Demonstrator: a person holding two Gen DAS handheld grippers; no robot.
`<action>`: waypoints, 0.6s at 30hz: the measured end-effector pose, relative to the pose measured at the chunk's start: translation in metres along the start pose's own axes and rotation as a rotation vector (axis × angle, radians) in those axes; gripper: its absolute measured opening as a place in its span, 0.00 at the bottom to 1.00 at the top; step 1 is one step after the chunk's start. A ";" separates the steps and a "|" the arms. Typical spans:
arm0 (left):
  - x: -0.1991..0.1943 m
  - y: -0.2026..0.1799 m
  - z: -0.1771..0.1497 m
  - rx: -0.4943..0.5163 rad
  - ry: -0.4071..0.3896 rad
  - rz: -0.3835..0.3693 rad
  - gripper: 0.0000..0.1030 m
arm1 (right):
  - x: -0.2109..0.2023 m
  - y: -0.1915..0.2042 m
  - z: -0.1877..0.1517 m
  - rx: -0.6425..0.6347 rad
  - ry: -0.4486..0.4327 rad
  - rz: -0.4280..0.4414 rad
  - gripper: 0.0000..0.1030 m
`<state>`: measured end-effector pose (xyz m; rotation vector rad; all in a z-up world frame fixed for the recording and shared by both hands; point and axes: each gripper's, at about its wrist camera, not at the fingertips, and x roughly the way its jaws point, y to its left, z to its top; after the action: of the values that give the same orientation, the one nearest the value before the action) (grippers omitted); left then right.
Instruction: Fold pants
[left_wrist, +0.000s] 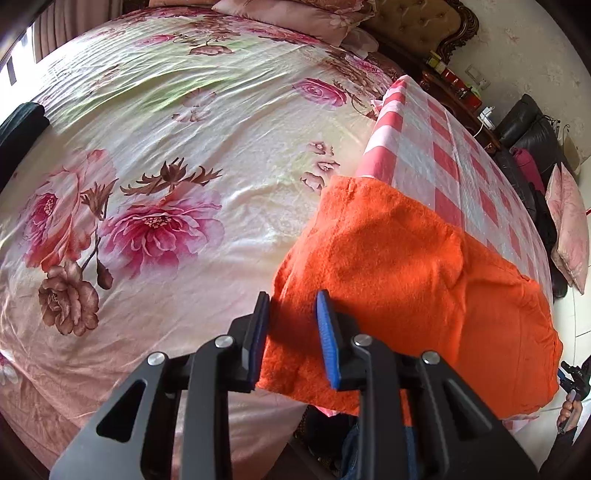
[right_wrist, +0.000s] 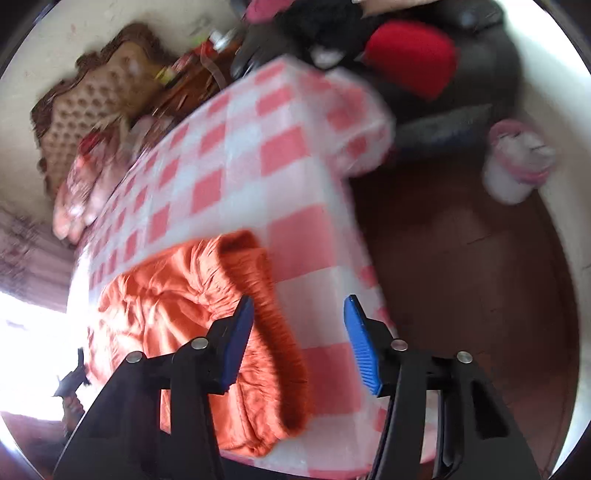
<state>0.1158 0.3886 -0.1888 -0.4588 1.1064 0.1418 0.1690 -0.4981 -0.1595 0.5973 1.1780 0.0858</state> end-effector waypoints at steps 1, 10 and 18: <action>0.000 -0.001 0.001 -0.001 0.004 0.006 0.26 | 0.007 0.003 -0.001 -0.008 0.019 -0.022 0.43; 0.001 -0.005 0.004 -0.013 0.019 0.035 0.27 | -0.017 -0.013 -0.030 0.175 -0.096 0.463 0.44; 0.001 -0.001 0.001 -0.034 0.006 0.017 0.27 | -0.046 -0.041 -0.090 0.121 -0.143 -0.177 0.44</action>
<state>0.1178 0.3878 -0.1885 -0.4803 1.1157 0.1743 0.0611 -0.5143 -0.1627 0.5927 1.0975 -0.1776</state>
